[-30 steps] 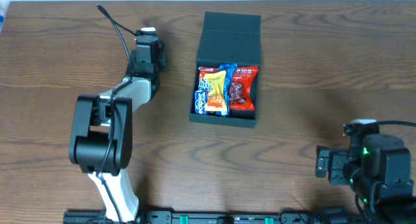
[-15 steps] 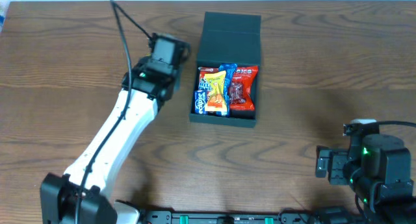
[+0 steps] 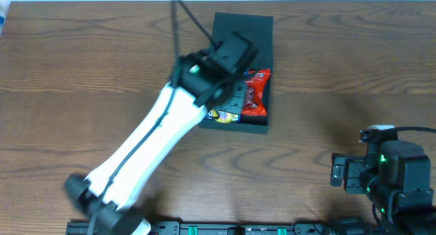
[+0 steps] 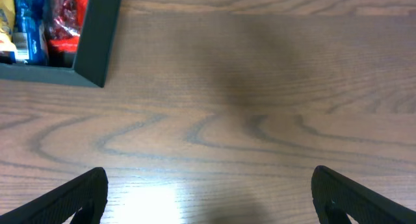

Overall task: Pack container
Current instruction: 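Carry the Mentos container into the black box's right corner and release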

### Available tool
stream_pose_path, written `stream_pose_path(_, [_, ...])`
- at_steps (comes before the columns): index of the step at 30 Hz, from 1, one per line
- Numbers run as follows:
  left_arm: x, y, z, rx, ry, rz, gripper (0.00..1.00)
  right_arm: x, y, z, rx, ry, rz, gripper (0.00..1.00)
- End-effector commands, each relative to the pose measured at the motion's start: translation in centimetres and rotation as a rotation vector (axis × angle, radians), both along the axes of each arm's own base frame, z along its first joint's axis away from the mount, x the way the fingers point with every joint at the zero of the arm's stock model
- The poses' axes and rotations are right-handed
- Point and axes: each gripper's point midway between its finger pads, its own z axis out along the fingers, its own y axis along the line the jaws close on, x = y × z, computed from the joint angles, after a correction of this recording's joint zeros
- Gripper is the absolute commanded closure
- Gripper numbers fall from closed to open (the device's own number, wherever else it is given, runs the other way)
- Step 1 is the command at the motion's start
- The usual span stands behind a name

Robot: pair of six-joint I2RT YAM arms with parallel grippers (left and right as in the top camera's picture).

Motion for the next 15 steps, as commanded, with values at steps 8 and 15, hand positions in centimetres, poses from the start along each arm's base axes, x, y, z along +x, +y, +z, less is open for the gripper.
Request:
stream_pose_path(8, [-0.2, -6.4, -5.2, -0.001, 0.352, -0.037, 0.94, 0.0, -0.1, 0.1, -0.004, -0.003, -0.001, 0.01])
stream_pose_path(15, [1.0, -7.9, -7.9, -0.010, 0.404, -0.030, 0.94, 0.0, -0.1, 0.1, -0.004, -0.003, -0.001, 0.01])
